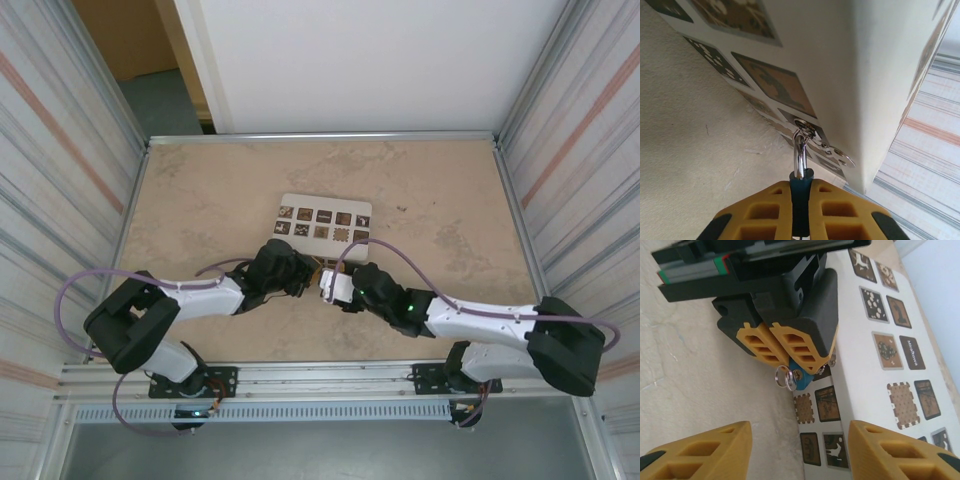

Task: Unlock a padlock with a key

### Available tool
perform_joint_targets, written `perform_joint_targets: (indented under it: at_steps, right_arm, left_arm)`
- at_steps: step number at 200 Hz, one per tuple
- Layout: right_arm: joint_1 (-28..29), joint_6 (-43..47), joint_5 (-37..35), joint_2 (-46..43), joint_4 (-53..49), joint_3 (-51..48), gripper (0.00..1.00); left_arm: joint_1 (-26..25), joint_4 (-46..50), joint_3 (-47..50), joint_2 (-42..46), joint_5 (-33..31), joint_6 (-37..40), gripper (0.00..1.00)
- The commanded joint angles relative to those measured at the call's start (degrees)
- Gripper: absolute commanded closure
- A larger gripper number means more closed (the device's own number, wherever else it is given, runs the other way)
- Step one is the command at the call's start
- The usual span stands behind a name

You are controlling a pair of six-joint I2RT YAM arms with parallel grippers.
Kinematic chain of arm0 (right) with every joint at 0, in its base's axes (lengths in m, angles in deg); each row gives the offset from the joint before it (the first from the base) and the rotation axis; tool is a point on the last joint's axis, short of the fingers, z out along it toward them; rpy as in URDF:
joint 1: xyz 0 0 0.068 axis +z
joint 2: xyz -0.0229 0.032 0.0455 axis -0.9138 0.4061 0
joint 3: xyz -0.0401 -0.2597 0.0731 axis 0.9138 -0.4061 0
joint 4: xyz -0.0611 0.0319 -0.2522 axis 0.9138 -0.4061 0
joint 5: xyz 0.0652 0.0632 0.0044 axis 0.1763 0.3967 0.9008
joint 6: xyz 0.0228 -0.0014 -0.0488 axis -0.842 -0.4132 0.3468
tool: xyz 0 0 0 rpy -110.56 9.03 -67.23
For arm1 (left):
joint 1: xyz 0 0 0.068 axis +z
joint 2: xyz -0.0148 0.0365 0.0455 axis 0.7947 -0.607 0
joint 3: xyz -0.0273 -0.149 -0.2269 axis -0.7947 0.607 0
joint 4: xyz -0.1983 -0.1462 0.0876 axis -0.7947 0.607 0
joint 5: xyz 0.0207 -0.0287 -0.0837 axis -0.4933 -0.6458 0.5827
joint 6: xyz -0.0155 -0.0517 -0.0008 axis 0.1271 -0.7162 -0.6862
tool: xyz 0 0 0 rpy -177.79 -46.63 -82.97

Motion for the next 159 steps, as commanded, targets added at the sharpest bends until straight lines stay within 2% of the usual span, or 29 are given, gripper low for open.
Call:
perform_joint_targets:
  at_steps: [1, 82, 159]
  right_arm:
    - [0.7, 2.1, -1.9, 2.9, 5.0, 1.0, 0.52]
    - [0.7, 2.7, -2.7, 11.4, 11.5, 2.6, 0.71]
    - [0.0, 2.4, -2.9, 13.3, 13.9, 2.8, 0.77]
  left_arm:
    - [0.1, -0.4, -1.7, 1.5, 1.6, -0.4, 1.00]
    - [0.1, -1.8, -1.7, 0.6, 2.5, -0.7, 1.00]
    - [0.1, -2.3, -1.5, 0.4, 2.8, -0.8, 1.00]
